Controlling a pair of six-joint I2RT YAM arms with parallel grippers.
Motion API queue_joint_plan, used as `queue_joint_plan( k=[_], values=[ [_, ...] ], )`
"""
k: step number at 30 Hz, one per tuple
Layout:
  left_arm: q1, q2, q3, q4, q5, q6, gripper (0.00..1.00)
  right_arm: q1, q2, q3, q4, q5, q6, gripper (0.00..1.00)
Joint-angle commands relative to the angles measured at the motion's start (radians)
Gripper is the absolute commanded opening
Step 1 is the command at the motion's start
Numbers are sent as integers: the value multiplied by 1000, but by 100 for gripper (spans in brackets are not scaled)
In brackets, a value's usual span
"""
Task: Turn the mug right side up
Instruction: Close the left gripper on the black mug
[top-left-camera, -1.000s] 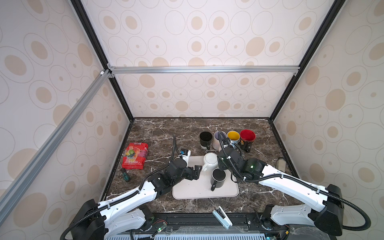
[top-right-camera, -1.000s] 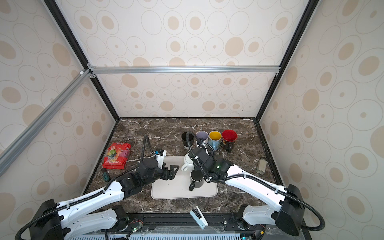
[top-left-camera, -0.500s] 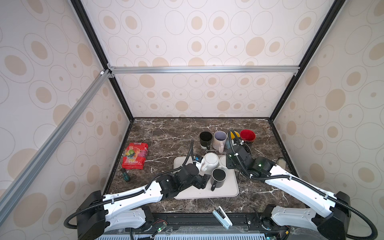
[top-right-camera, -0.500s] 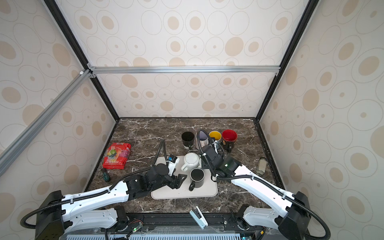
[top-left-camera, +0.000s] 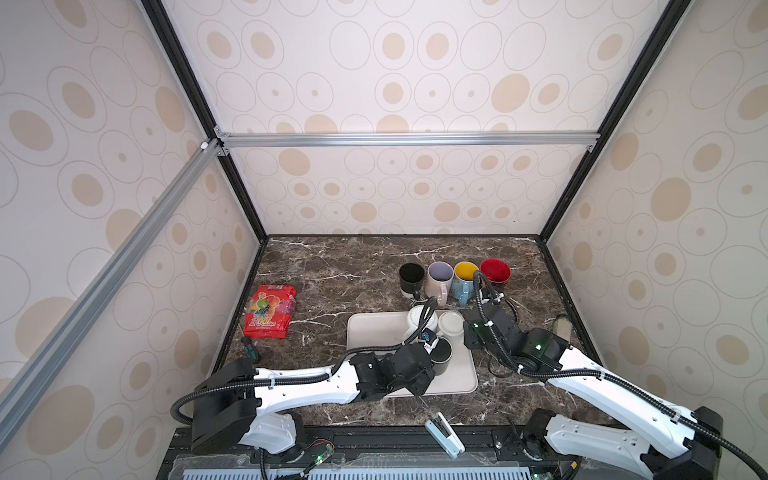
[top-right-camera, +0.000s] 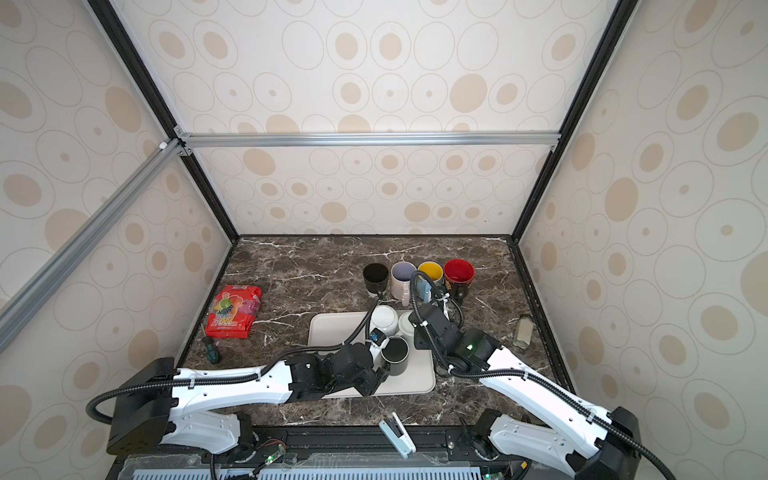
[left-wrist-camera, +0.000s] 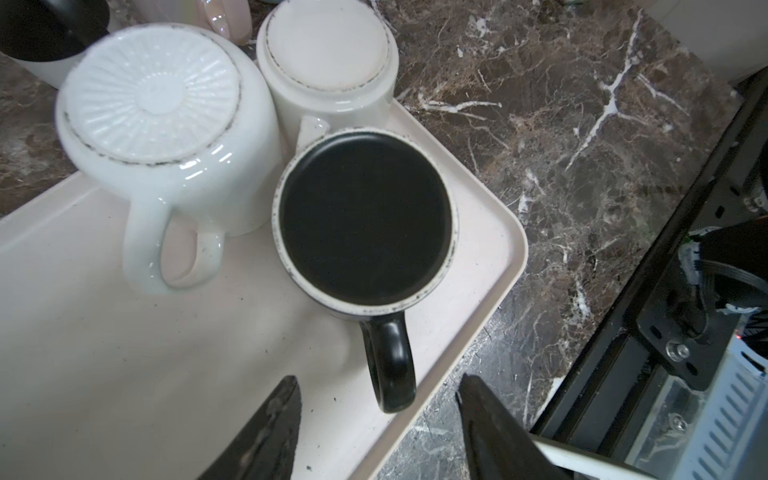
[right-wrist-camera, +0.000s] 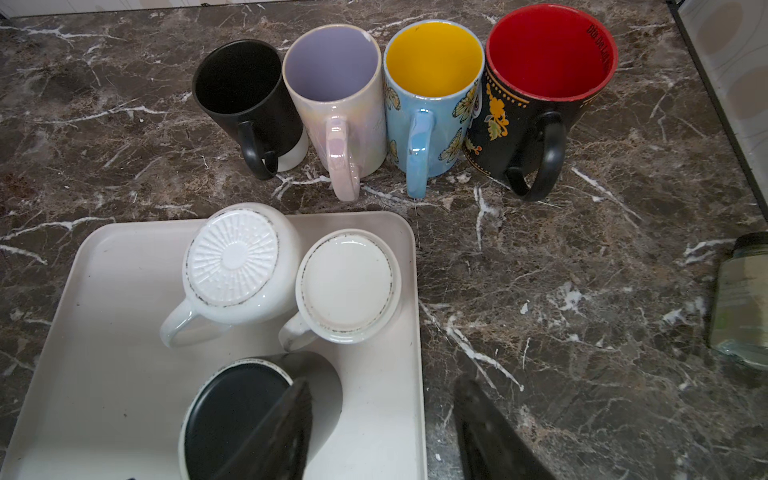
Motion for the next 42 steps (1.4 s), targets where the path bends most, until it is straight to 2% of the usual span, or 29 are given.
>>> queue_joint_plan(
  k=[1, 12, 22, 31, 42],
  values=[
    [-12, 36, 40, -14, -28, -10, 62, -2, -17, -19, -13, 5, 20, 57],
    [-12, 151, 128, -194, -198, -12, 62, -4, -29, -30, -2, 7, 14, 57],
    [-12, 183, 161, -122, -76, 25, 53, -3, -31, -30, 1, -5, 11, 56],
    [7, 219, 190, -127, -40, 32, 48, -3, -57, -49, 17, -14, 17, 56],
    [22, 230, 202, -133, -69, 17, 26, -4, -57, -62, 41, -32, 19, 55]
  ],
)
